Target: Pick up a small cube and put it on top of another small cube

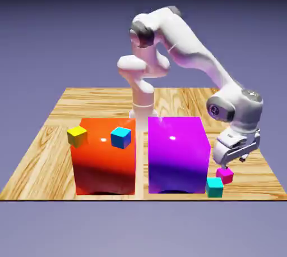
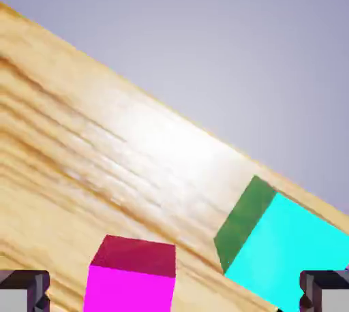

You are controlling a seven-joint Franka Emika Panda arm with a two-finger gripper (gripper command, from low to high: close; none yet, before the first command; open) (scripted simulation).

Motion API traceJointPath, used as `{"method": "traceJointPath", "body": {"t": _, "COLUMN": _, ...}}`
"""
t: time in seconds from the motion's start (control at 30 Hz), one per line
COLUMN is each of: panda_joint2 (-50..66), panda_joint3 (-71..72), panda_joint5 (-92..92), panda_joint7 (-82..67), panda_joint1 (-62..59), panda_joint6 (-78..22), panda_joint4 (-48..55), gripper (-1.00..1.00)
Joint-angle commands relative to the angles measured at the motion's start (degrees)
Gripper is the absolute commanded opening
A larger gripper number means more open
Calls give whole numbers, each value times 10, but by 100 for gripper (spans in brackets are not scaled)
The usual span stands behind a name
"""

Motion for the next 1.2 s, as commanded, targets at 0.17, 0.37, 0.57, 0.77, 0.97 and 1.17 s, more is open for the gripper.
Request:
{"method": "traceJointPath", "body": {"t": 0.17, "panda_joint2": 45, "panda_joint3": 23, "panda_joint5": 11, "panda_joint7": 61, "panda_joint1": -18, "panda_joint6": -95, "panda_joint4": 32, "gripper": 0}}
{"method": "traceJointPath", "body": {"t": 0.37, "panda_joint2": 79, "panda_joint3": 0, "panda_joint5": -15, "panda_joint7": 74, "panda_joint1": -6, "panda_joint6": -47, "panda_joint4": 16, "gripper": -100}}
{"method": "traceJointPath", "body": {"t": 0.57, "panda_joint2": -15, "panda_joint3": 6, "panda_joint5": -12, "panda_joint7": 51, "panda_joint1": 27, "panda_joint6": -110, "panda_joint4": 28, "gripper": -100}}
{"method": "traceJointPath", "body": {"t": 0.77, "panda_joint2": -139, "panda_joint3": -60, "panda_joint5": -9, "panda_joint7": 37, "panda_joint1": 79, "panda_joint6": -156, "panda_joint4": 23, "gripper": -100}}
{"method": "traceJointPath", "body": {"t": 0.97, "panda_joint2": -221, "panda_joint3": -171, "panda_joint5": 101, "panda_joint7": 44, "panda_joint1": 23, "panda_joint6": -219, "panda_joint4": 32, "gripper": -100}}
{"method": "traceJointPath", "body": {"t": 1.17, "panda_joint2": -289, "panda_joint3": -295, "panda_joint5": 245, "panda_joint7": 57, "panda_joint1": -68, "panda_joint6": -288, "panda_joint4": 44, "gripper": -100}}
